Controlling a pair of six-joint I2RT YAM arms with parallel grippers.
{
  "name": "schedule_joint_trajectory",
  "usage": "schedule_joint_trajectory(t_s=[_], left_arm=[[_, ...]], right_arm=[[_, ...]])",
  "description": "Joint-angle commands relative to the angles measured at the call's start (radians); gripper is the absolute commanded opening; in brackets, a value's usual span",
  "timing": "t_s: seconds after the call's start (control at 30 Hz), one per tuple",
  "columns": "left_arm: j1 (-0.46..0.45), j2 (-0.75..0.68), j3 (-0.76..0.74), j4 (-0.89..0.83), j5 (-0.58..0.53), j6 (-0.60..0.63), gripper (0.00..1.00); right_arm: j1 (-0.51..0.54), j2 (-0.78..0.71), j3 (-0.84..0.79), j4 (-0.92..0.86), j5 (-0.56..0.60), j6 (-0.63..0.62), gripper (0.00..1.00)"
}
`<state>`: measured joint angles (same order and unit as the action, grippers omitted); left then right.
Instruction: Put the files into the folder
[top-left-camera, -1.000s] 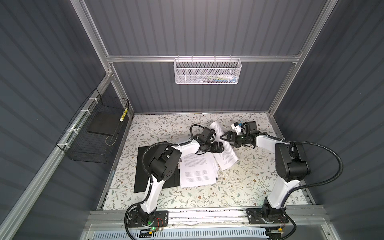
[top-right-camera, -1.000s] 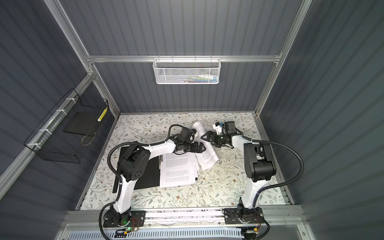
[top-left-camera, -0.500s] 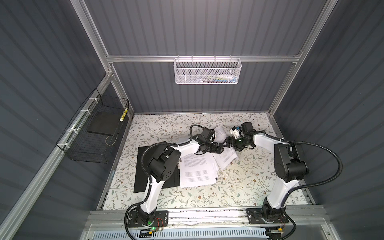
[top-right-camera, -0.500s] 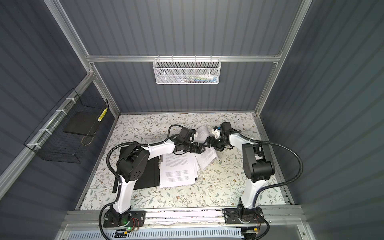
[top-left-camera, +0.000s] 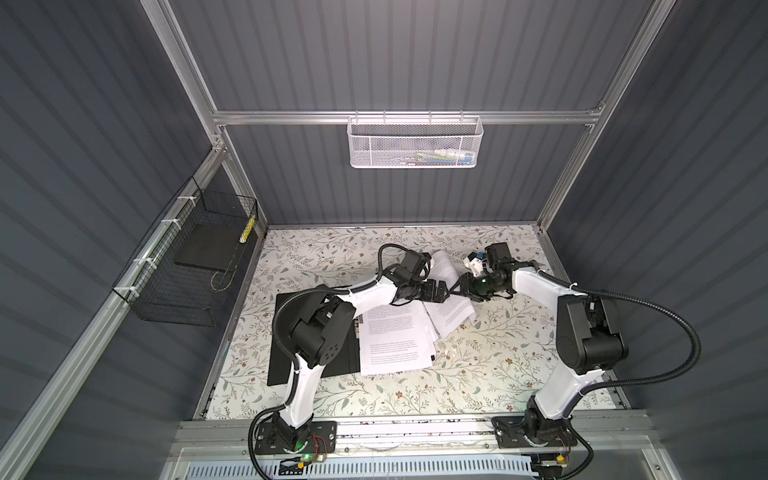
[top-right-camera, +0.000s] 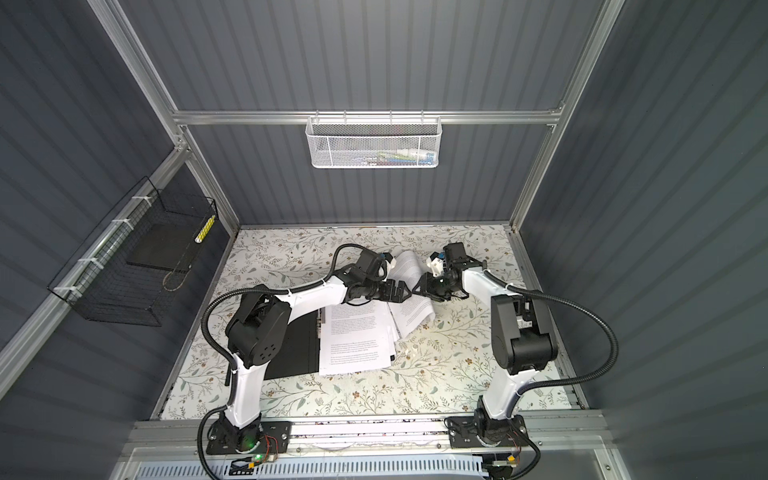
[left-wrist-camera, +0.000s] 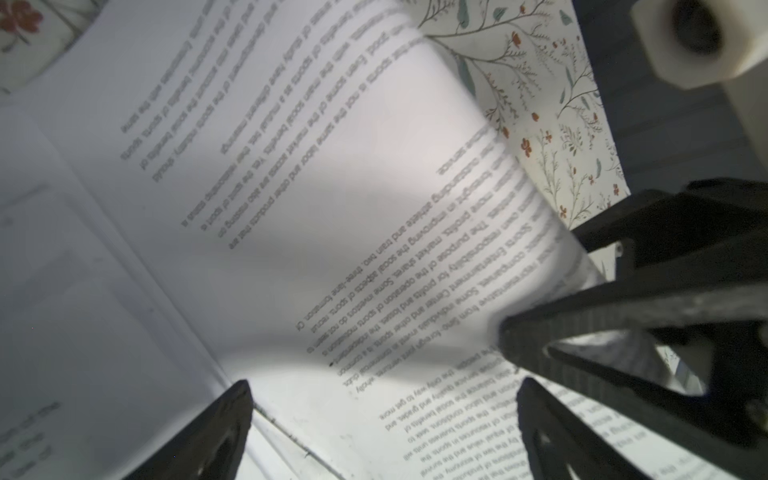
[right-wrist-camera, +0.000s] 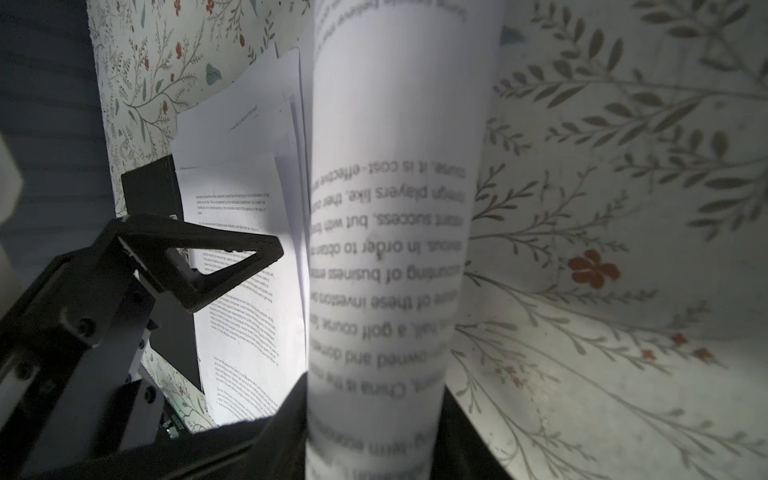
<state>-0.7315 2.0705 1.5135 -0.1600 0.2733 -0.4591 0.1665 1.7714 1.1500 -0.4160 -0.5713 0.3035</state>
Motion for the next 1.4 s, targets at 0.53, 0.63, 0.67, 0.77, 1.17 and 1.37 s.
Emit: schedule_joint_trajectory(t_s=[0.53,0.63,0.67,0.77,1.17,1.37], left_arm=[[0.197,-0.452,-0.05,-0.281,-0.251,0.195,0.99],[0.22,-0.487,-0.139,-0.289,-0.274,0.197,0.99],[0.231,-0.494,-0.16,-0.291,-0.269,0.193,0.99],[0.261,-0.498,-0.202,-0.309,-0.255,0.184,0.99],[0.283,-0.514,-0.33,-0.313,-0.274,0.163,1.0],[0.299,-0.556,-0.356,-0.331,-0.298,0.148,0.99]], right_arm=[[0.123,-0.362,-0.163,0.217,-0.199,0.267,0.37],[0.192,-0.361,-0.197,0.261,-0.099,0.318,0.35],[0.214,-0.348,-0.21,0.291,-0.081,0.34,0.35],[0.262,-0.301,-0.246,0.369,-0.04,0.411,0.35],[0.568,-0.143,-0.025,-0.157,0.601,0.232,0.68],[0.57,-0.197,-0.044,-0.198,0.642,0.206,0.84]])
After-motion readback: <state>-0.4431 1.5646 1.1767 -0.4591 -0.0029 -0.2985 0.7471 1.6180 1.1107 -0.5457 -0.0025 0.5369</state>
